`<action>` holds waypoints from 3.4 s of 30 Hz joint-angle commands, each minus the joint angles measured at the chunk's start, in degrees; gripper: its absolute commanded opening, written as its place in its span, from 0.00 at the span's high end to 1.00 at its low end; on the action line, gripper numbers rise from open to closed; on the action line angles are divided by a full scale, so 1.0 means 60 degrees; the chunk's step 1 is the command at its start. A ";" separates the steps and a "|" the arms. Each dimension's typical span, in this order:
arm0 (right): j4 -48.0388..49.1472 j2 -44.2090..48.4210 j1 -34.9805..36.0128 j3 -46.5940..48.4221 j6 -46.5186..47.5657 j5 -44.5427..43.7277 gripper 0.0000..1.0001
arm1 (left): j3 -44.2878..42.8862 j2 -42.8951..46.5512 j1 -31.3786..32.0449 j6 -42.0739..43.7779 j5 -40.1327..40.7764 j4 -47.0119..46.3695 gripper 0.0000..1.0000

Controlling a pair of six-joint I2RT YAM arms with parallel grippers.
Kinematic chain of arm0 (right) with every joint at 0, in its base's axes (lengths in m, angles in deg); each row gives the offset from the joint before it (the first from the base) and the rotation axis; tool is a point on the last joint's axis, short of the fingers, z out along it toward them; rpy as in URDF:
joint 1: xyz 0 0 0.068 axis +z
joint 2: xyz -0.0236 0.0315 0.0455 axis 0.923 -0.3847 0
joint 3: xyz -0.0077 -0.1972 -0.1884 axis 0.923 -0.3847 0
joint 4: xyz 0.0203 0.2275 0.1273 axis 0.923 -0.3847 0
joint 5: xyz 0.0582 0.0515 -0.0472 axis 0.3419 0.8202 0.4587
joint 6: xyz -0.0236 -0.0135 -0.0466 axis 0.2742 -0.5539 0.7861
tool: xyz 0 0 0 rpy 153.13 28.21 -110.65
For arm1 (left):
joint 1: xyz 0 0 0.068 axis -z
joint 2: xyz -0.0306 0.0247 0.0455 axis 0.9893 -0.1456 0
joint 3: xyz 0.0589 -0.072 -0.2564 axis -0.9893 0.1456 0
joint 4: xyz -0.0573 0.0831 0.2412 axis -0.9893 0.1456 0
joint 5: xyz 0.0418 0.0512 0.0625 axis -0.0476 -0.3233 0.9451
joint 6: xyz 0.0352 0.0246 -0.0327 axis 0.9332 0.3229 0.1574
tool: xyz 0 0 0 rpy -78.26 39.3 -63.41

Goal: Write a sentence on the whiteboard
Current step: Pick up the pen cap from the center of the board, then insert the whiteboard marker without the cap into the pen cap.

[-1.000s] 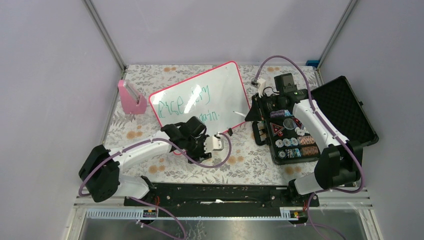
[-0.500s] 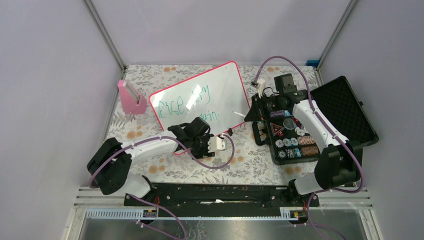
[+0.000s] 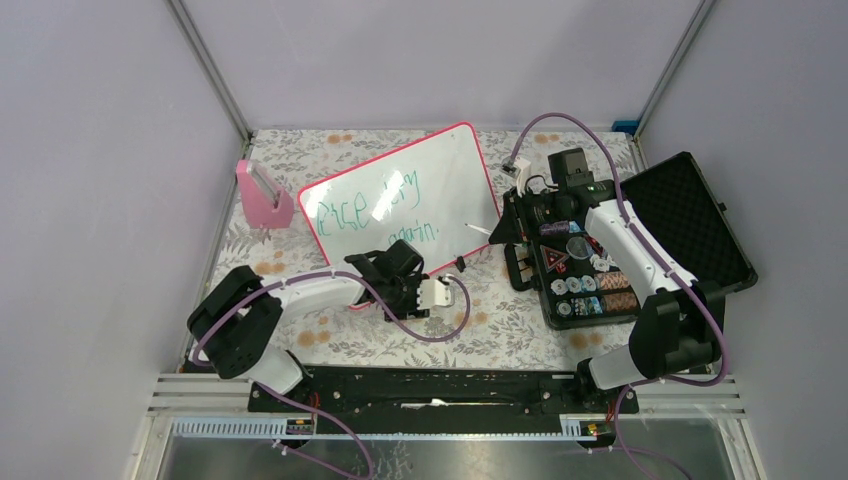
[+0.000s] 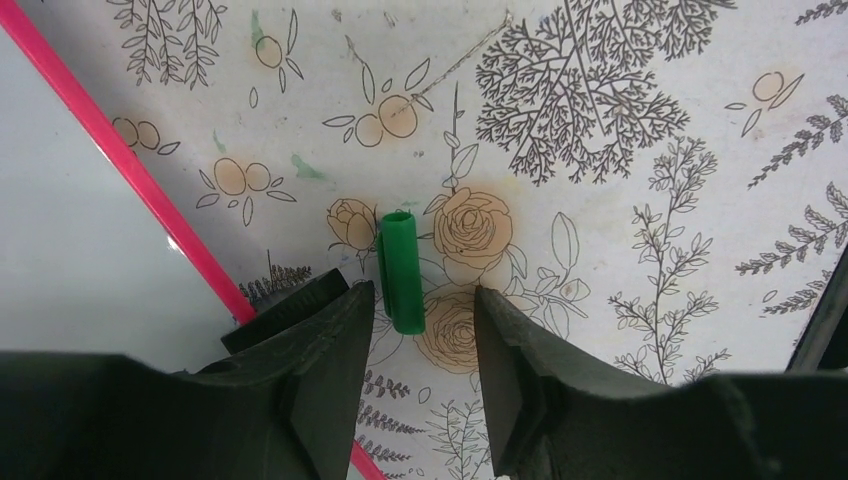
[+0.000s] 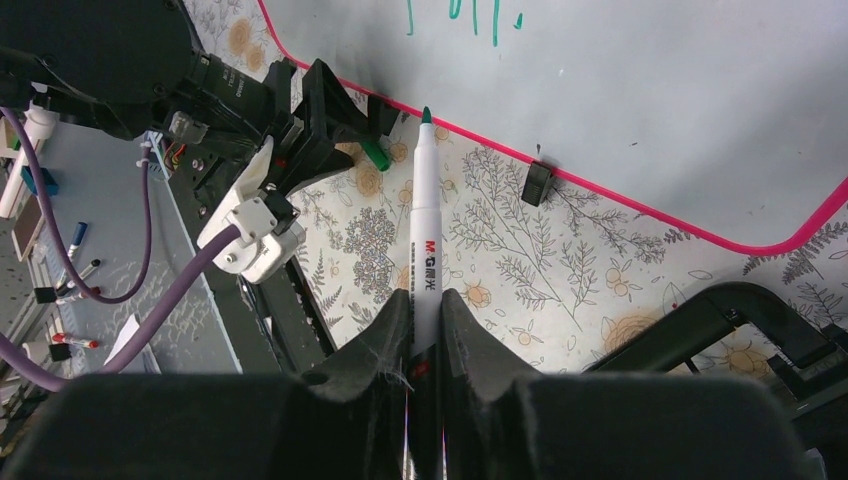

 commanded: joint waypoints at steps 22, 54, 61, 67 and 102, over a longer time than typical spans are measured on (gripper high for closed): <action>0.0203 0.0532 -0.0034 -0.0355 0.0031 0.1129 1.00 | -0.1516 0.1175 -0.0217 -0.1131 -0.1402 0.2232 1.00; -0.1094 -0.1018 0.2772 -0.0514 0.0584 0.2191 1.00 | -0.3522 0.2622 0.0172 -0.0271 -0.0487 0.3633 1.00; -0.1108 -0.0991 0.2782 -0.0515 0.0598 0.2239 1.00 | -0.3561 0.2519 0.0376 0.0025 -0.0923 0.4027 1.00; -0.1130 -0.0988 0.2838 -0.0518 0.0623 0.2321 1.00 | -0.3564 0.2434 0.0469 0.0051 -0.0992 0.4093 1.00; -0.1342 -0.1235 0.3113 -0.0249 0.0803 0.2455 1.00 | -0.3737 0.2174 0.0723 -0.0016 -0.1067 0.4096 1.00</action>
